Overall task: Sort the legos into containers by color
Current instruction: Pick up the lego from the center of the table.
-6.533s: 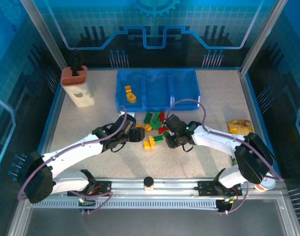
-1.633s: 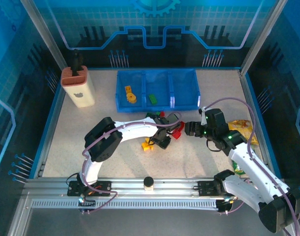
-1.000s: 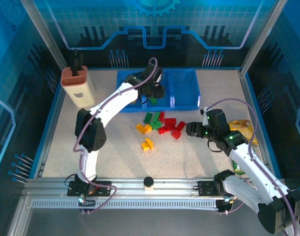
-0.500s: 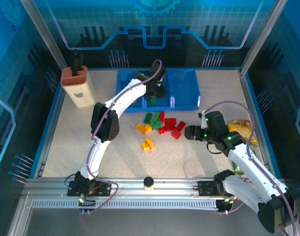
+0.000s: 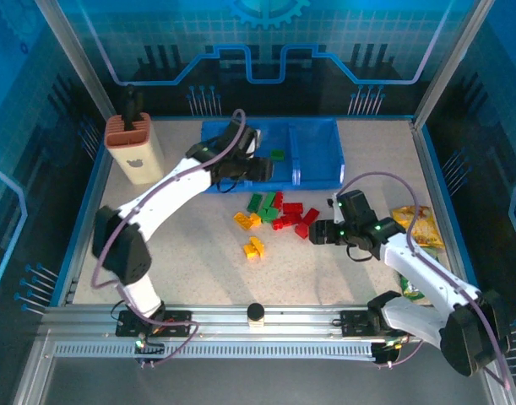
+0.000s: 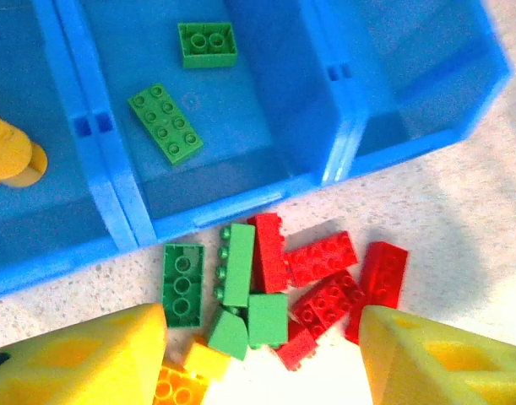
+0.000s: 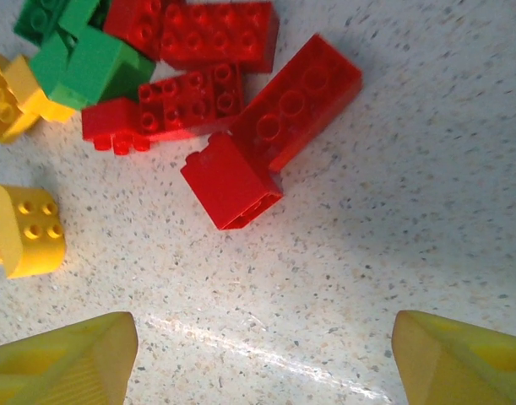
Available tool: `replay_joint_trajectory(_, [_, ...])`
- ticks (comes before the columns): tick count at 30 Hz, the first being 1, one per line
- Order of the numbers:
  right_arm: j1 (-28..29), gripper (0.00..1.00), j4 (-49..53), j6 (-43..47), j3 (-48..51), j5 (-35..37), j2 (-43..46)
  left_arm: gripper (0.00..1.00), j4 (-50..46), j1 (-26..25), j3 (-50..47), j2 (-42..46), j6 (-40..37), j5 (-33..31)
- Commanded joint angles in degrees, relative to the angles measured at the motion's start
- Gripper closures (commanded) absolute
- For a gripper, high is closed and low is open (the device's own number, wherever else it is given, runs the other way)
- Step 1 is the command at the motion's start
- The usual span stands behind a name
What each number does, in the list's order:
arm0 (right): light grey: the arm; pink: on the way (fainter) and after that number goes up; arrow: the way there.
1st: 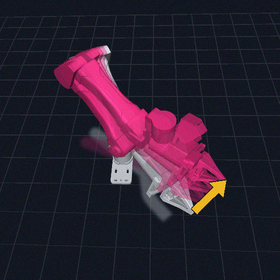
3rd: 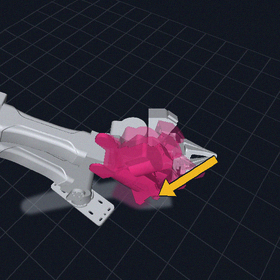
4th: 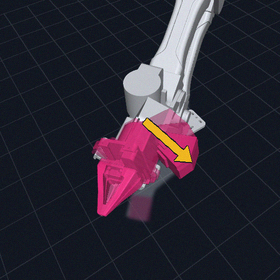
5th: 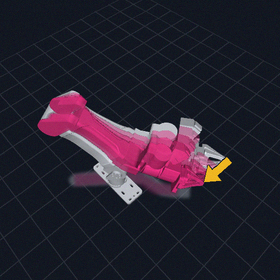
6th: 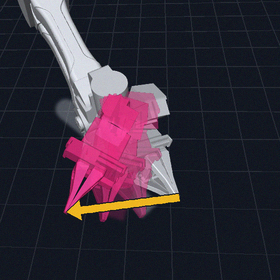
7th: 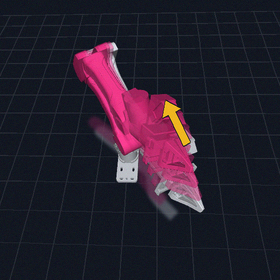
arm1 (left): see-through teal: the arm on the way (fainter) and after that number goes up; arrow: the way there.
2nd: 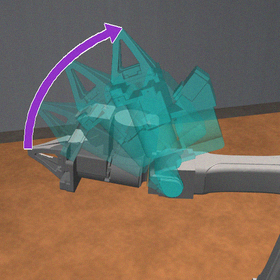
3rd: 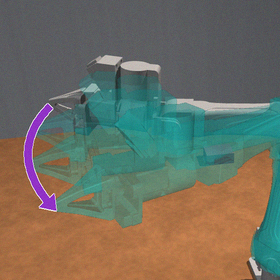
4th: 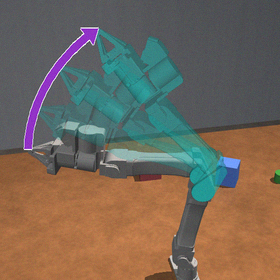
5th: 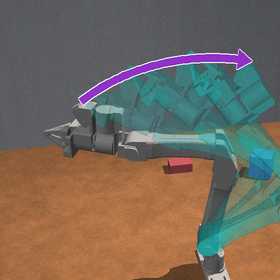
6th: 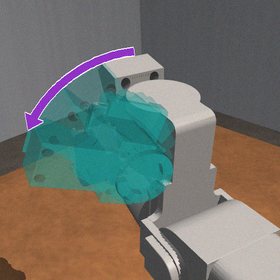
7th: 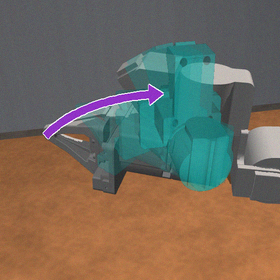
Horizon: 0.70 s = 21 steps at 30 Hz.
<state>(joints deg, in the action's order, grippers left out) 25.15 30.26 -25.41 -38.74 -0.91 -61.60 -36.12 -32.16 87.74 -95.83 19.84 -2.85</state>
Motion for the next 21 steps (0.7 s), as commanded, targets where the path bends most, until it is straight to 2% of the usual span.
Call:
replay_joint_trajectory(1, [2.43,0.2,-2.39,0.76,-2.08,0.4,-3.86,0.37,5.01,-0.44,-9.24,5.07,3.11,1.27])
replay_joint_trajectory(10, [4.38,0.21,-6.24,1.22,-5.86,2.41,-17.78,0.36,6.51,-1.47,-28.2,18.14,6.21,-1.6])
replay_joint_trajectory(21, [5.16,0.24,-7.15,3.0,-11.34,3.53,-28.52,0.36,6.71,-1.91,-39.42,27.05,10.26,-3.59])
